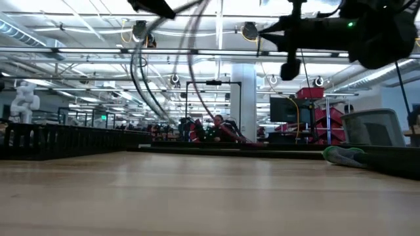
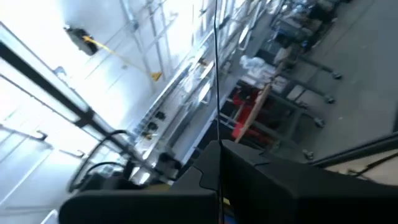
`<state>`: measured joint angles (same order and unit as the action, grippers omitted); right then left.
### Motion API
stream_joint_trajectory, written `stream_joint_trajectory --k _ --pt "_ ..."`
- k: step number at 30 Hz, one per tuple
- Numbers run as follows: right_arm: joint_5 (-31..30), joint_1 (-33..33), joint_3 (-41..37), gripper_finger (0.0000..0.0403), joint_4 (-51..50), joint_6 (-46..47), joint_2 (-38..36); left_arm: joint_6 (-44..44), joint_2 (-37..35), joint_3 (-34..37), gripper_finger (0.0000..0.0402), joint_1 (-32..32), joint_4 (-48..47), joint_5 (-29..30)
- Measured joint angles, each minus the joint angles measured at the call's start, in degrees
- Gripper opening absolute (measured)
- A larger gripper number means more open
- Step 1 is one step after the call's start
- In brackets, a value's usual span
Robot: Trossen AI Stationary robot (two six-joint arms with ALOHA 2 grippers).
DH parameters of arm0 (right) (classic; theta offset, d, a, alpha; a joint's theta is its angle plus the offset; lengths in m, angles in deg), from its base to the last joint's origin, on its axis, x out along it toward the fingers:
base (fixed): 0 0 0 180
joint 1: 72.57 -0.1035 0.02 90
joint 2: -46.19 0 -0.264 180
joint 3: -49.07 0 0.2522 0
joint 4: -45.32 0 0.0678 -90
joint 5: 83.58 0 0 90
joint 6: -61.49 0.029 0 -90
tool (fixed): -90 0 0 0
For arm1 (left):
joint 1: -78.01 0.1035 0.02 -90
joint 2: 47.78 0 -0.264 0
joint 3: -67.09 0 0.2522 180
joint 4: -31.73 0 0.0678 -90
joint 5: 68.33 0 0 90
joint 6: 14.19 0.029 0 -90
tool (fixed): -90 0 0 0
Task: Ziptie cables
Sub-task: Wrap the cable wires with the black ziptie
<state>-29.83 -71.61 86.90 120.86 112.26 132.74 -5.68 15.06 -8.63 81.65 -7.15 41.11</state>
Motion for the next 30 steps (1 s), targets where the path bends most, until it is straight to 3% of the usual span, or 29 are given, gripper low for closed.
stream_joint_trajectory --k 5,10,19,30 --pt "3.5 0.6 2.9 0.0 0.3 2.8 5.5 -6.4 3.9 4.0 0.0004 0.0 6.8 -3.2" --pt "3.8 0.6 3.8 0.0 0.3 4.1 5.6 -8.0 7.6 4.2 0.0004 -0.6 6.8 -3.7" --pt "3.6 0.8 7.6 0.0 0.4 -0.7 2.2 -7.1 9.1 4.2 0.0004 -0.1 11.4 -1.8" --pt "5.1 0.9 9.2 0.0 0.4 -1.9 2.2 -6.1 9.2 4.2 0.0004 1.0 8.3 2.4"
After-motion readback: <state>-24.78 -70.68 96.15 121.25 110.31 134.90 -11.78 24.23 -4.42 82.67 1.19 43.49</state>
